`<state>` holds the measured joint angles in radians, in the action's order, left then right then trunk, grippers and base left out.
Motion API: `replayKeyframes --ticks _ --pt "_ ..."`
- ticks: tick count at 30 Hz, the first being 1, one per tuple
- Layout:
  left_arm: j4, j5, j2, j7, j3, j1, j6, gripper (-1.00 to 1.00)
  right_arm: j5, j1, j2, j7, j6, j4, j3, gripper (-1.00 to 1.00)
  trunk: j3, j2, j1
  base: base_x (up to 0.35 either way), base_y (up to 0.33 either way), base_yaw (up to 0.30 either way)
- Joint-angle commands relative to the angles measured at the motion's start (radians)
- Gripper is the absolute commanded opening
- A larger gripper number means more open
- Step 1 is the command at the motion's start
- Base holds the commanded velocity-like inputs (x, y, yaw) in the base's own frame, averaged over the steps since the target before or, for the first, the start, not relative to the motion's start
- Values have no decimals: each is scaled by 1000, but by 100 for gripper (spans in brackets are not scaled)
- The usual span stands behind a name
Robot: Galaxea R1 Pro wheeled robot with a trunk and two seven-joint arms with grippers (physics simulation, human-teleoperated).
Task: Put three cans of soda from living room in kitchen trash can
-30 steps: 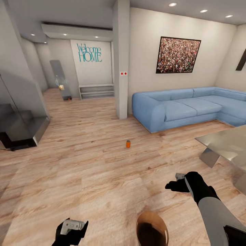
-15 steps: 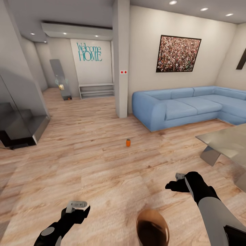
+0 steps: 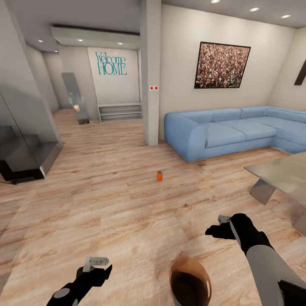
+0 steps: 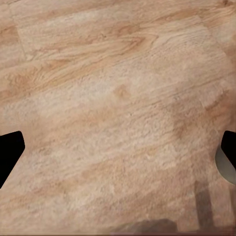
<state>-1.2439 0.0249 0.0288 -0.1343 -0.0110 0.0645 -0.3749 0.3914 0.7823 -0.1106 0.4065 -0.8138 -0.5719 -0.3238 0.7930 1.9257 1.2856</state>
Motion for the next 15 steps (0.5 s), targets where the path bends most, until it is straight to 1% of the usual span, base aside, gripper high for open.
replayKeyframes --ticks 1,5,15 --pt "4 0 0 0 0 1 0 100 0 0 0 0 0 0 0 100 3 7 4 0 0 0" --pt "21 1 -1 -1 1 5 2 100 2 0 -2 -1 -2 3 -2 100 16 35 19 0 0 0" --pt "26 -2 -1 -1 3 6 2 100 6 0 -2 -2 -4 7 -3 100 47 105 58 0 0 0"
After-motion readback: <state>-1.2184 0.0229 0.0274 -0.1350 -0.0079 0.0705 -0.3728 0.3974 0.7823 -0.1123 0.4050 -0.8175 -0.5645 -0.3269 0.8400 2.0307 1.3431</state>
